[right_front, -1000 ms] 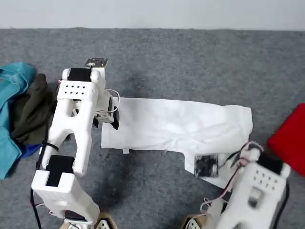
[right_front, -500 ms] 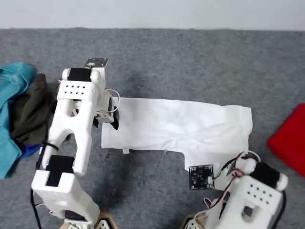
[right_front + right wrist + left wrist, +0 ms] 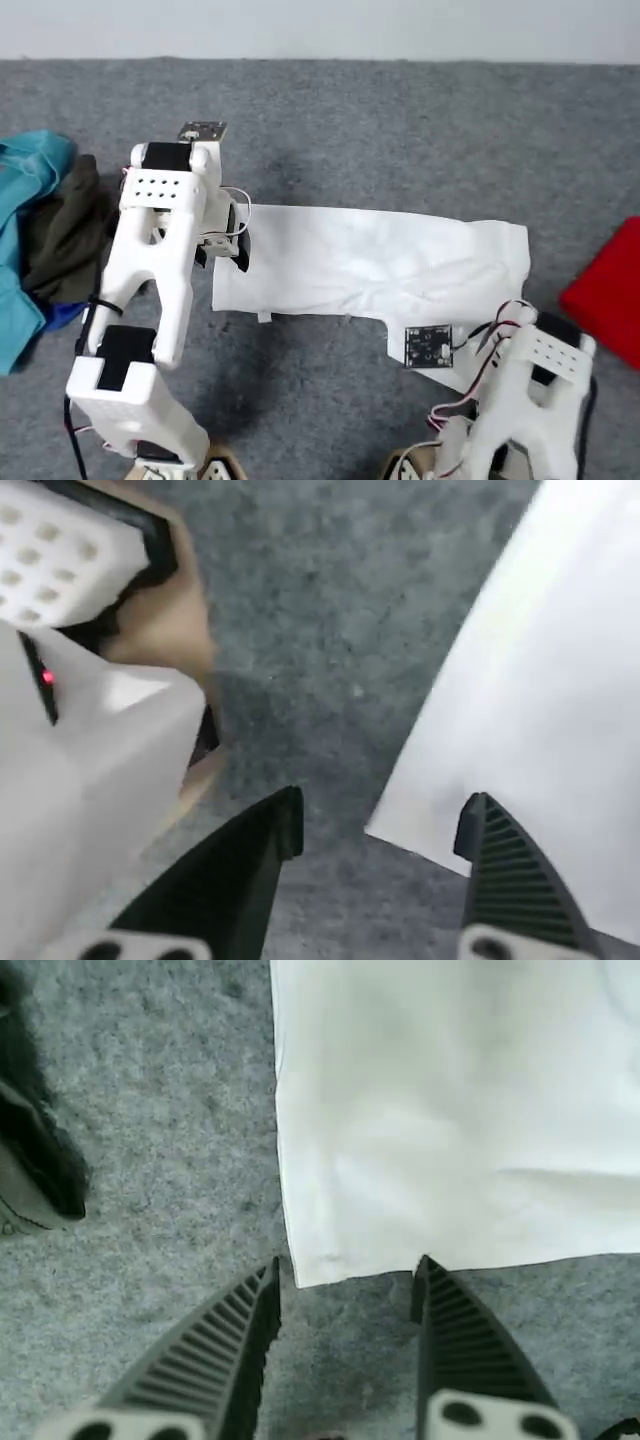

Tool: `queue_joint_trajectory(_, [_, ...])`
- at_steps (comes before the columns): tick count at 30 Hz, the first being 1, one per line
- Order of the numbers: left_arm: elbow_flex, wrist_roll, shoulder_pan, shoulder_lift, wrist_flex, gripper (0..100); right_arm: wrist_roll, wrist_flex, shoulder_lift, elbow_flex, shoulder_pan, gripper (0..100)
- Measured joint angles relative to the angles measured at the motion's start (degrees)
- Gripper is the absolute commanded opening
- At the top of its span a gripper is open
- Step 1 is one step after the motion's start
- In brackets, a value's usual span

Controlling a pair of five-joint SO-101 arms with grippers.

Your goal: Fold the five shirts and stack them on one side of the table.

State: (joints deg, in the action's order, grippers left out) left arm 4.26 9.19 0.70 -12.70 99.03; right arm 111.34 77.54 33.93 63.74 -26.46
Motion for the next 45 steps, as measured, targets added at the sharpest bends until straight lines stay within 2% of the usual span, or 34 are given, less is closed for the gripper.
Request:
queue_joint_trajectory(6, [0.0, 0.0, 0.0, 0.0, 0.0, 20, -0.2, -8.2, -5.3, 0.0, 0.0, 23.6])
queue_joint_trajectory(9, [0.0, 0.0, 0.0, 0.0, 0.0, 20, -0.4, -12.0, -8.2, -0.1, 0.1, 12.2])
queue_joint_trajectory(12, [0.0, 0.0, 0.0, 0.0, 0.0, 20, -4.0, -16.3, -10.9, -1.4, 0.4, 0.7])
queue_joint_trajectory(15, [0.0, 0.0, 0.0, 0.0, 0.0, 20, -7.5, -21.1, -12.5, -1.5, 0.4, 2.5])
queue_joint_trajectory(18, [0.0, 0.0, 0.0, 0.0, 0.0, 20, -8.5, -21.7, -12.9, -2.0, 0.4, 2.4])
queue_joint_trajectory(27, [0.0, 0.0, 0.0, 0.0, 0.0, 20, -8.9, -6.4, -14.2, -14.1, 2.6, 2.4])
queue_joint_trajectory(34, [0.0, 0.0, 0.0, 0.0, 0.0, 20, -15.0, -3.9, -14.6, -20.2, 7.3, 2.4])
queue_joint_trajectory(38, [0.0, 0.0, 0.0, 0.0, 0.0, 20, -16.9, -8.5, -14.7, -20.2, 9.1, 2.4])
queue_joint_trajectory(45, [0.0, 0.0, 0.0, 0.0, 0.0, 20, -21.1, -23.0, -20.0, -20.2, 10.1, 2.4])
